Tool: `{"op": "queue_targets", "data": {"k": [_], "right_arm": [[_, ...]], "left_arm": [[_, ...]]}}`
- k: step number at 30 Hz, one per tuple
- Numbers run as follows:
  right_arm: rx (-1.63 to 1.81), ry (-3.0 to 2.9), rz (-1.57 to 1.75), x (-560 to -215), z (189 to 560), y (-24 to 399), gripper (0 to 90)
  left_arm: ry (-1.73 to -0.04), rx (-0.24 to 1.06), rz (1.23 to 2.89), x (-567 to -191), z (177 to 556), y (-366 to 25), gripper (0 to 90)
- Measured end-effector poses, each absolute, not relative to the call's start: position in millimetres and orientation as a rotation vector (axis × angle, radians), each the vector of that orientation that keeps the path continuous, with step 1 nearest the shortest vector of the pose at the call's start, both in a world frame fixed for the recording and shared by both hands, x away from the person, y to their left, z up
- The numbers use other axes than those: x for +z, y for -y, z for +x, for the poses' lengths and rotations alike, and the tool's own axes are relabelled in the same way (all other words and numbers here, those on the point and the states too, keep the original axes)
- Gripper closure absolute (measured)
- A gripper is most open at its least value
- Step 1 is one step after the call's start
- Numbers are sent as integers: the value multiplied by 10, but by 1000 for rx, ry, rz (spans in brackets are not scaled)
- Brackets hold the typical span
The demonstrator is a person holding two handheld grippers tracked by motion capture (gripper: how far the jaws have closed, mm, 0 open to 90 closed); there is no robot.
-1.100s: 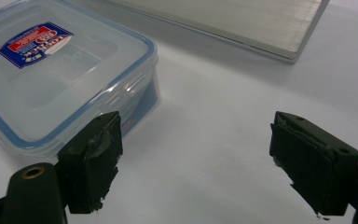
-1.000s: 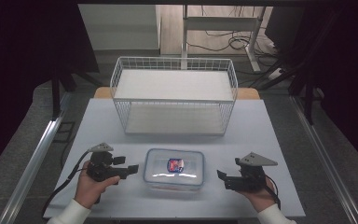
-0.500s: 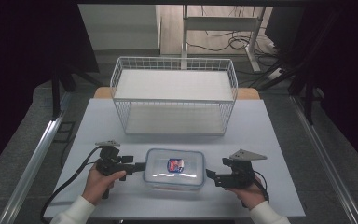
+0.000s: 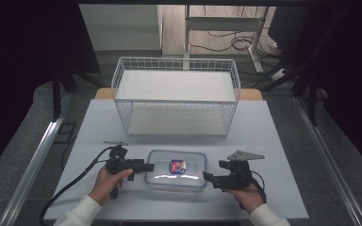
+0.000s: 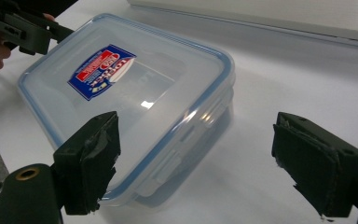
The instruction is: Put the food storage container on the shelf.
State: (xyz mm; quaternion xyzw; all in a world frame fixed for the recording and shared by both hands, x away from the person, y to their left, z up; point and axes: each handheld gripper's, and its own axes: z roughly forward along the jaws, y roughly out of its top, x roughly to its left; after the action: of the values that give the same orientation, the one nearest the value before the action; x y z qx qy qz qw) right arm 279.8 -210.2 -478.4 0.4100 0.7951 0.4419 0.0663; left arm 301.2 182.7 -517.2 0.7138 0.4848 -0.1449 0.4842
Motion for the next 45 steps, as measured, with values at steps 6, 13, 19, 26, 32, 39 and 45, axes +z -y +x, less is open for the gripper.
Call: {"op": "queue_targets", "data": {"k": [6,13,19,26,32,39,45], "right_arm": [[1336,-2395,1243,-4786,2793,2111,155],[1389,-2419,1303,-4825,2847,2096,143],[1440,-2474,1419,-4919,2948,2012,137],[1450,-2560,1496,-5021,3030,1913,171],[1455,-2545,1682,-5030,3094,1932,232],[1490,-2515,1788,-4992,3088,2020,366],[1536,-2478,1820,-4965,3032,2062,426]], "left_arm": [[-1192,-401,1765,-5232,3026,-1771,231],[-1187,-419,1749,-5232,3016,-1761,318],[-1190,-416,1749,-5223,3006,-1767,347],[-1195,-424,1743,-5225,3005,-1764,355],[-1199,-418,1743,-5221,2995,-1763,358],[-1196,-406,1738,-5193,2966,-1771,384],[-1187,-380,1733,-5148,2896,-1786,424]]}}
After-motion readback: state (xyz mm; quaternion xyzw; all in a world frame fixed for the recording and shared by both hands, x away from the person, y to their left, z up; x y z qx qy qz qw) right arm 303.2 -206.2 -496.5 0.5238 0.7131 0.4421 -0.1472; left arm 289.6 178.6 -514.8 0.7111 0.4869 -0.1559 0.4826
